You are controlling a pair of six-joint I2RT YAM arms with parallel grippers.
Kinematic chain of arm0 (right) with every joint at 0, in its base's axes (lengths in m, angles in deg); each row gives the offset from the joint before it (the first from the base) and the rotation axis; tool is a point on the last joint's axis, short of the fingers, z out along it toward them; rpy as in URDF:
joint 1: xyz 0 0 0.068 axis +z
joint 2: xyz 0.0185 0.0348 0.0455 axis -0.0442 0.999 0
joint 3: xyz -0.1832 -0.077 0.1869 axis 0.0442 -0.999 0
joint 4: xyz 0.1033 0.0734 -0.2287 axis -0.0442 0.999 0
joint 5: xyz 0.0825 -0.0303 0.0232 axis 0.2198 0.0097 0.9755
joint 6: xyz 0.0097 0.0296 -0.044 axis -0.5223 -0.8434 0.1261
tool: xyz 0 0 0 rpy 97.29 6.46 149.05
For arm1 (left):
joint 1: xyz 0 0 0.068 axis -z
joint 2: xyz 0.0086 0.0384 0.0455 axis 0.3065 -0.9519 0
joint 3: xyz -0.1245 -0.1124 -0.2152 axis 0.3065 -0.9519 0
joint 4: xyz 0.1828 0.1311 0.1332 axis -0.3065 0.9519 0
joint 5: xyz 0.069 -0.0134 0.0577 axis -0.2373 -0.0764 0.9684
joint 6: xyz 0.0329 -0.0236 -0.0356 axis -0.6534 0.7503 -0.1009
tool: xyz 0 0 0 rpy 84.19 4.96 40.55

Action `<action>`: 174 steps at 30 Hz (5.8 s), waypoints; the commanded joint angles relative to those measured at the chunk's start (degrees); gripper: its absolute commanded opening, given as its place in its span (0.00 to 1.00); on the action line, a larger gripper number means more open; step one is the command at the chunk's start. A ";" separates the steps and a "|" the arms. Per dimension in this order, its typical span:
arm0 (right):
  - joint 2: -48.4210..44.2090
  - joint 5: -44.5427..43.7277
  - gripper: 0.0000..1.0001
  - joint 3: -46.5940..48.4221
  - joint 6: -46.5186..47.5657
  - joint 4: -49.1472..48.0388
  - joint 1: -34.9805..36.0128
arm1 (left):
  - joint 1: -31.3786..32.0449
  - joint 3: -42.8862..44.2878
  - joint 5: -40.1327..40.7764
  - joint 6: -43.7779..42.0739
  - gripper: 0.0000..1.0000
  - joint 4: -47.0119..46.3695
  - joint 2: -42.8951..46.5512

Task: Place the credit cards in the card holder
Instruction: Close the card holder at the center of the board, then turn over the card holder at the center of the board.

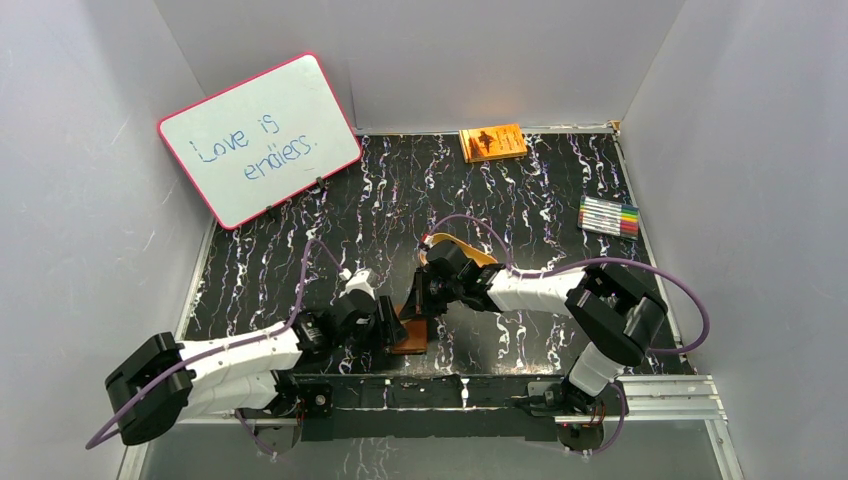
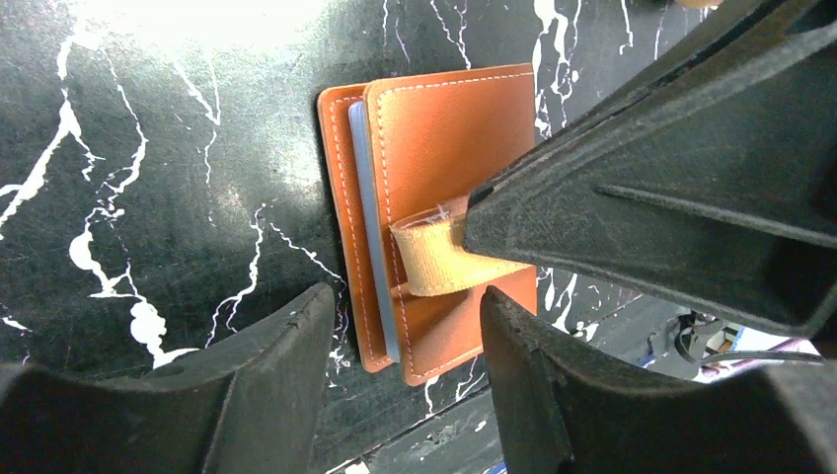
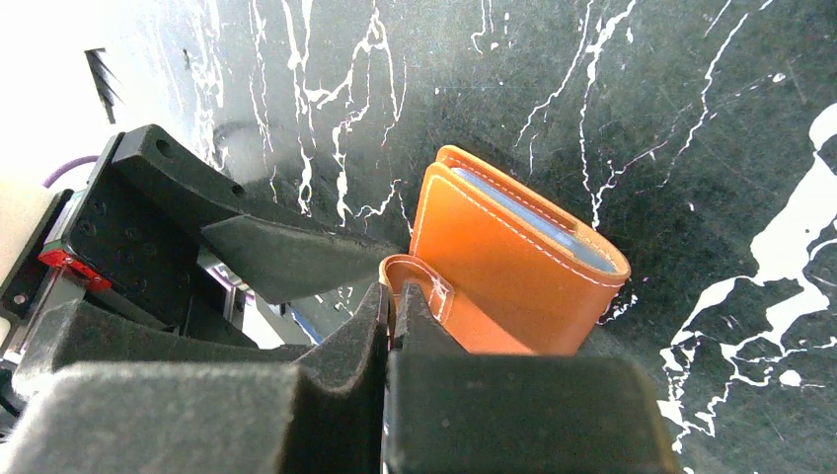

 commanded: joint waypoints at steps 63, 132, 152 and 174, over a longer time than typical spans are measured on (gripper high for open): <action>-9.49 -4.12 0.59 -23.31 -12.34 -21.40 4.01 | -0.06 -4.73 7.84 21.78 0.12 18.27 -2.16; 2.65 -10.10 0.00 -17.79 -16.00 -41.03 7.52 | -0.09 -5.78 8.29 23.25 0.09 21.99 5.18; -29.49 -53.54 0.00 25.81 52.23 39.35 7.97 | -0.13 40.57 36.43 5.00 0.91 44.29 23.01; -29.60 -54.07 0.00 3.17 161.03 -63.34 11.15 | -0.11 61.00 21.20 -22.60 0.93 -3.13 0.20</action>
